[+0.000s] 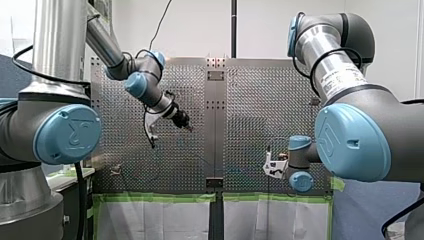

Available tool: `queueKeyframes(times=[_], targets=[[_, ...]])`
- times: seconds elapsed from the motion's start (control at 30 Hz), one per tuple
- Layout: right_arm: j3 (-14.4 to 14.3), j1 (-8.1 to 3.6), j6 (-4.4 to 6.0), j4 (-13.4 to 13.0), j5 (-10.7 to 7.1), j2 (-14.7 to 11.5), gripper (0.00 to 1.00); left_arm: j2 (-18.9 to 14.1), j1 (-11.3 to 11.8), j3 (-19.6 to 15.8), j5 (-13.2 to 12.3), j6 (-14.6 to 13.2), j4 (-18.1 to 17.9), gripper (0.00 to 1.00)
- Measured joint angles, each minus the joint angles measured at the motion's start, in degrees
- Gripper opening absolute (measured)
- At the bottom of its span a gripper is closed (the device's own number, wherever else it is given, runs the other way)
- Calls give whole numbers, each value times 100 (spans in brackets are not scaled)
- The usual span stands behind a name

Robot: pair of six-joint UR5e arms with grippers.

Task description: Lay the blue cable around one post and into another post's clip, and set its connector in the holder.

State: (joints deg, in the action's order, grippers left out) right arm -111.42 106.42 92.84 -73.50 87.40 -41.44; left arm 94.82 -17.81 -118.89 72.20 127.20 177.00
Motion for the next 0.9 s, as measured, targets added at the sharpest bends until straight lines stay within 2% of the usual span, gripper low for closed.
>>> queueKeyframes(times=[0.4, 0.7, 0.9], targets=[[-2, 34, -30, -78, 50, -1, 5, 574, -527, -512, 574, -573, -574, 100], [-8, 89, -62, -58, 88, -1, 5, 1043, -641, -281, 1042, -1041, -1044, 100], [-15, 100, -68, -17, 201, -1, 5, 1287, -697, -112, 1249, -1286, -1287, 100]])
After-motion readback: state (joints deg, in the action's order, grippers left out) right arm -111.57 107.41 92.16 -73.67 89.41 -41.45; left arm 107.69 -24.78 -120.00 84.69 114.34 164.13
